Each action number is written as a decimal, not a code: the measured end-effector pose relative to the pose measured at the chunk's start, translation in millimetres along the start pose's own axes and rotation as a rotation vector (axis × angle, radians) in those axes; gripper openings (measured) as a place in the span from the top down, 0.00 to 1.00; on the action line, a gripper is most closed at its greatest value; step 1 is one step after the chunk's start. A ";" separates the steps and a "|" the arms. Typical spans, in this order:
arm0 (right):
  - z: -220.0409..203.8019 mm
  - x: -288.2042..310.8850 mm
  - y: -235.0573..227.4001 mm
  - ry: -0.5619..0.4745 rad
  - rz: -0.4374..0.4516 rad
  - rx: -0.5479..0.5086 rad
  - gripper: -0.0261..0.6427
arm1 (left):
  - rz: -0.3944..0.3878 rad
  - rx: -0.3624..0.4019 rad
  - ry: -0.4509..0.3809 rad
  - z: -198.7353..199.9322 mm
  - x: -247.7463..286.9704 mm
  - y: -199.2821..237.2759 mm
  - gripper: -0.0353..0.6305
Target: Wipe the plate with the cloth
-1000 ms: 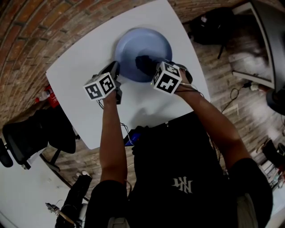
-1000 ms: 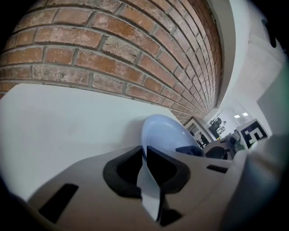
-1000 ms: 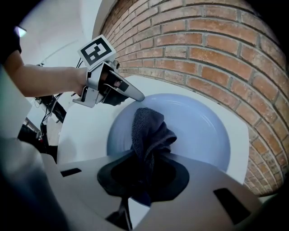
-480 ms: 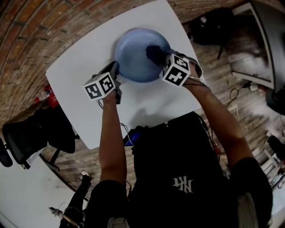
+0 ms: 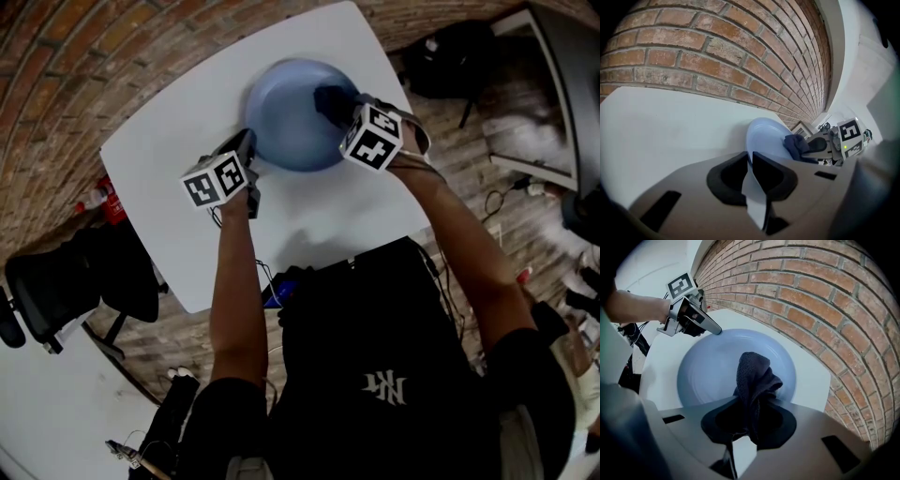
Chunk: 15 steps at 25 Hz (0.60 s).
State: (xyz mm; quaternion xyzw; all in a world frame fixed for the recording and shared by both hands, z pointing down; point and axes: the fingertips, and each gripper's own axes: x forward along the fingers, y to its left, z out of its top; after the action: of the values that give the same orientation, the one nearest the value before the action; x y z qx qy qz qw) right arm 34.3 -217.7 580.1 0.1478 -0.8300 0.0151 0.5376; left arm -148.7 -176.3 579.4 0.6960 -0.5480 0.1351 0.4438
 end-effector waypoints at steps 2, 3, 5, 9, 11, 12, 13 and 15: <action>0.6 -0.1 0.3 0.002 -0.001 0.006 0.84 | 0.001 0.007 -0.006 0.2 -0.1 -0.4 0.89; 1.6 -0.1 0.5 0.000 0.000 0.007 0.84 | 0.000 0.012 -0.010 0.4 0.1 -0.4 0.89; 4.4 -0.5 0.7 -0.007 0.003 0.009 0.84 | -0.005 0.026 -0.016 0.6 0.6 -0.2 0.89; 13.9 -7.8 1.8 -0.054 0.002 0.045 0.84 | -0.002 0.062 -0.018 0.4 -4.8 -2.1 0.88; 23.9 -14.0 4.5 -0.106 0.016 0.084 0.84 | -0.006 0.079 -0.037 3.7 -12.1 -4.5 0.88; 32.4 -18.7 4.7 -0.144 0.026 0.109 0.84 | -0.016 0.090 -0.047 6.6 -15.3 -6.8 0.88; 42.7 -24.6 4.1 -0.190 0.037 0.135 0.84 | -0.030 0.103 -0.057 10.2 -18.2 -10.5 0.88; 66.3 -40.8 2.2 -0.295 0.056 0.180 0.84 | -0.065 0.136 -0.079 19.5 -25.4 -21.2 0.90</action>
State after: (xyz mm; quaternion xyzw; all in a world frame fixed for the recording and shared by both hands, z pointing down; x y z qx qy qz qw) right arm -9.7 -218.5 515.9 0.1727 -0.8989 0.0824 0.3941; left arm -145.1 -174.8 541.2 0.7467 -0.5319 0.1297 0.3778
